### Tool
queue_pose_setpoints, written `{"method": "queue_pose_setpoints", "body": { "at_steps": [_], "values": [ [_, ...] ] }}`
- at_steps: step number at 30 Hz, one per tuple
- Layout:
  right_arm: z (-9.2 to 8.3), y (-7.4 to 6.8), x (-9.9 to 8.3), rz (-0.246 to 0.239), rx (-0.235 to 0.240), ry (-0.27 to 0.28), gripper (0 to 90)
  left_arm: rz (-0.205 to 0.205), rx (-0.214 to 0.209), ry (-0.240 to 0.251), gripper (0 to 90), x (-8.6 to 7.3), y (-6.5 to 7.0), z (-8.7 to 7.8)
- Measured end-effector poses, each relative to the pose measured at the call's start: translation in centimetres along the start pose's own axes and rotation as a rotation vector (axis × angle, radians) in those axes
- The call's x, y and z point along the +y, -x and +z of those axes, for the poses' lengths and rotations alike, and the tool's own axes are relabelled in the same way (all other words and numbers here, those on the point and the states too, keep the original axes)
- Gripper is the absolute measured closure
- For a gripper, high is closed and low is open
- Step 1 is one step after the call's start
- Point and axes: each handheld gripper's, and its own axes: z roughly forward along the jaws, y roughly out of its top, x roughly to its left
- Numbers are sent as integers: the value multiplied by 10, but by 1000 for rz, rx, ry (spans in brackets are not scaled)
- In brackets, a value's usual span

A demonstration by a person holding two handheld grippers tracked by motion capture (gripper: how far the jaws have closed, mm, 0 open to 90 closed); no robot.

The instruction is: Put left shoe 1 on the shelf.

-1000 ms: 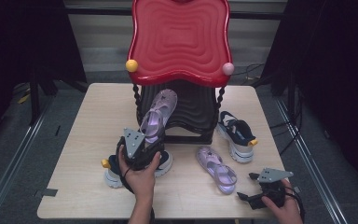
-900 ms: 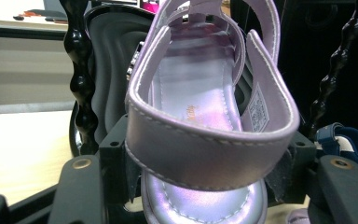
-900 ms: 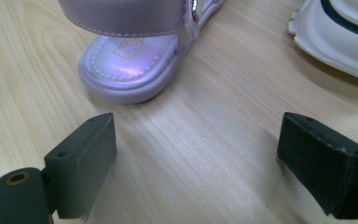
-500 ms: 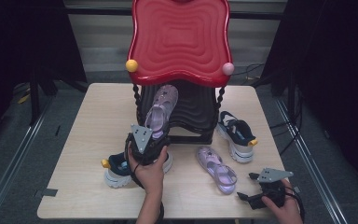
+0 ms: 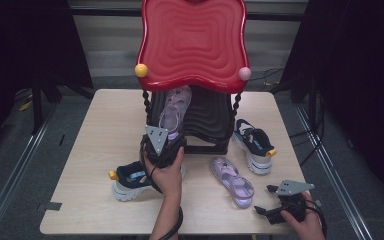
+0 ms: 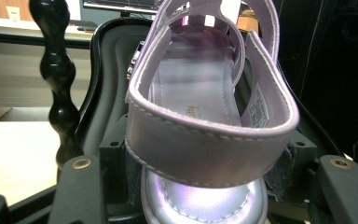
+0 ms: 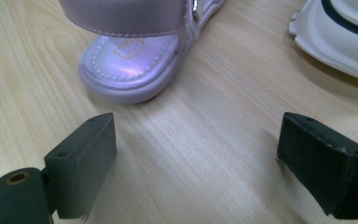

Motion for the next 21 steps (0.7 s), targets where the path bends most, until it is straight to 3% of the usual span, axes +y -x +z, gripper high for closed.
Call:
{"method": "queue_pose_setpoints", "body": {
  "at_steps": [2, 9, 21],
  "values": [
    [0, 0, 0, -1, 0, 0, 111, -14, 3, -3, 371, -1, 1, 4],
    [0, 0, 0, -1, 0, 0, 111, -3, 36, -9, 370, -4, 6, 15],
    [0, 0, 0, 0, 2, -1, 111, -18, 96, 2, 370, 0, 8, 39]
  ]
}}
